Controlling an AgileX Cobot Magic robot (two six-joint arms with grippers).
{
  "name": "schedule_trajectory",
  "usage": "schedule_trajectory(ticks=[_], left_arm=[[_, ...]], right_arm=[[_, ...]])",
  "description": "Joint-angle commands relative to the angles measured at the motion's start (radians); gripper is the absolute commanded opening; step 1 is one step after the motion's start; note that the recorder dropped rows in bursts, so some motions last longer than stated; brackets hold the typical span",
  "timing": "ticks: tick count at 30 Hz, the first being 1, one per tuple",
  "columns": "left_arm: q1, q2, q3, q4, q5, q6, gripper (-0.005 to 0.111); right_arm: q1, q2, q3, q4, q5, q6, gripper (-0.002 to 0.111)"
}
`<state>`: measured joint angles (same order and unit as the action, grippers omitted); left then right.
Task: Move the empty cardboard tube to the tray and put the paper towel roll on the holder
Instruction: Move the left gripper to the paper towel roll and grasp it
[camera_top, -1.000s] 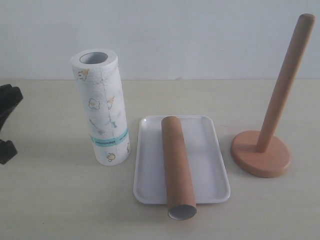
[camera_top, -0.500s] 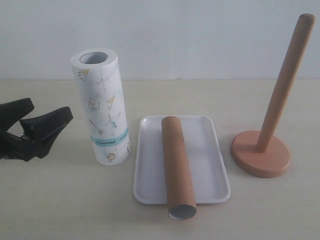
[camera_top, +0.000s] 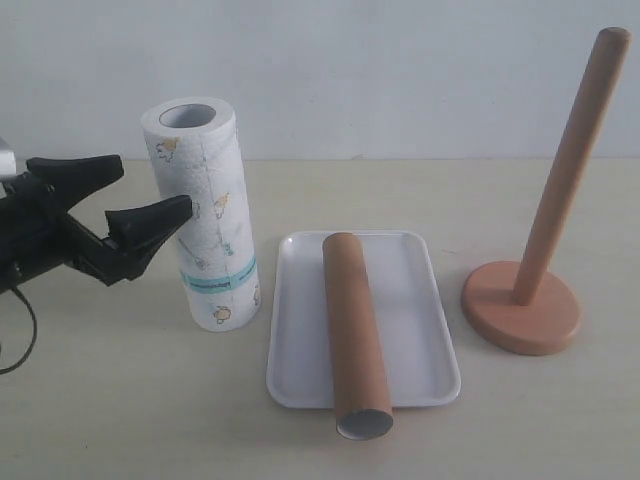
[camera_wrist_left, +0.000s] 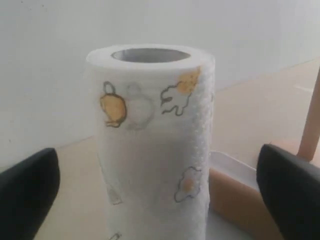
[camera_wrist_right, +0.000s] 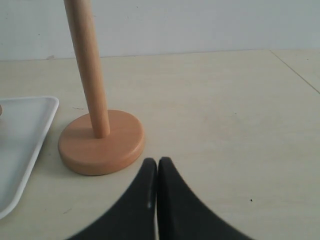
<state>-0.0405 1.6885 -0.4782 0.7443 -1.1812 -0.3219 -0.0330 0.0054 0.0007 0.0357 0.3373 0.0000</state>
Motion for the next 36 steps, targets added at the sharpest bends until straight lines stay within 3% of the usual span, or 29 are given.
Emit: schedule_trajectory(ticks=[1, 8, 13, 24, 36], left_arm=[[-0.003, 0.067, -0.054, 0.008, 0.0, -0.009, 0.11], [-0.004, 0.166, -0.132, 0.124, -0.04, -0.037, 0.11], [-0.026, 0.209, -0.164, 0.126, -0.04, -0.037, 0.11], [-0.097, 0.268, -0.267, 0.056, -0.04, -0.037, 0.11], [-0.099, 0.301, -0.303, -0.083, -0.04, -0.044, 0.11]], right_arm=[[-0.005, -0.005, -0.001, 0.003, -0.002, 0.0, 0.0], [-0.005, -0.005, -0.001, 0.003, -0.002, 0.0, 0.0], [-0.005, -0.005, -0.001, 0.003, -0.002, 0.0, 0.0], [-0.005, -0.005, -0.001, 0.003, -0.002, 0.0, 0.0], [-0.005, -0.005, -0.001, 0.003, -0.002, 0.0, 0.0]])
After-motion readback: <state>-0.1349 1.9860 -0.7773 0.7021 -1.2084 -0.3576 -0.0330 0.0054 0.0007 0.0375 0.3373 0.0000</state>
